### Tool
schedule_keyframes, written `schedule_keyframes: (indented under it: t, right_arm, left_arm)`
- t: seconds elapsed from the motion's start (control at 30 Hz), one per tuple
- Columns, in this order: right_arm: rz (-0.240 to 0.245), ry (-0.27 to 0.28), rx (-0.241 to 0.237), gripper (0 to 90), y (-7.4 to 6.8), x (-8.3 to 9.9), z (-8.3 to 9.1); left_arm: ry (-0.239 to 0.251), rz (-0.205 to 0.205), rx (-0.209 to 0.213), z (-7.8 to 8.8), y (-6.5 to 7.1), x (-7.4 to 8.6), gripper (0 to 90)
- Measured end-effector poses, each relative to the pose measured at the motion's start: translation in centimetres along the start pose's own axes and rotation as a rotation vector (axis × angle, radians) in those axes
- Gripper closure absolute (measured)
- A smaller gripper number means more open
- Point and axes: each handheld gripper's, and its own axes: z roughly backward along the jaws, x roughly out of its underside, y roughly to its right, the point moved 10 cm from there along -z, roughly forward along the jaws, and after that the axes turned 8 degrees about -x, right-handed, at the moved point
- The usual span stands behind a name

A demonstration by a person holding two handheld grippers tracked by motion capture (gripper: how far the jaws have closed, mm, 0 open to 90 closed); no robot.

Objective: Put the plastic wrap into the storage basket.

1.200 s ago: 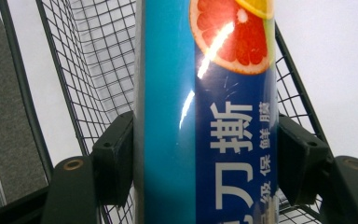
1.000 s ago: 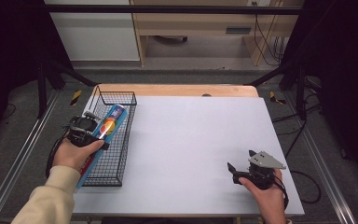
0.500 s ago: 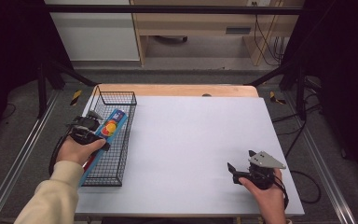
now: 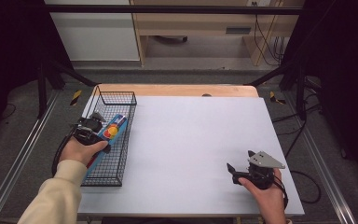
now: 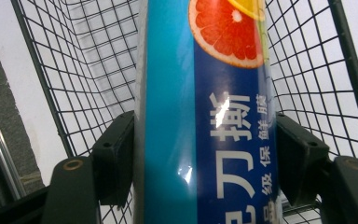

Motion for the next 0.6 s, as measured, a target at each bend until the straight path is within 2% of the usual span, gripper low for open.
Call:
schedule_keyframes:
  t: [0.43,0.6]
  right_arm:
    - [0.005,-0.007,-0.004,9.3,0.01,0.10,-0.08]
    - [0.002,-0.008,-0.008,9.3,-0.04,0.12,-0.11]
  left_arm:
    - [-0.043,-0.012,-0.003,-0.39,0.20,0.05,31.9]
    - [-0.068,-0.036,-0.037,-0.66,0.37,0.08,31.8]
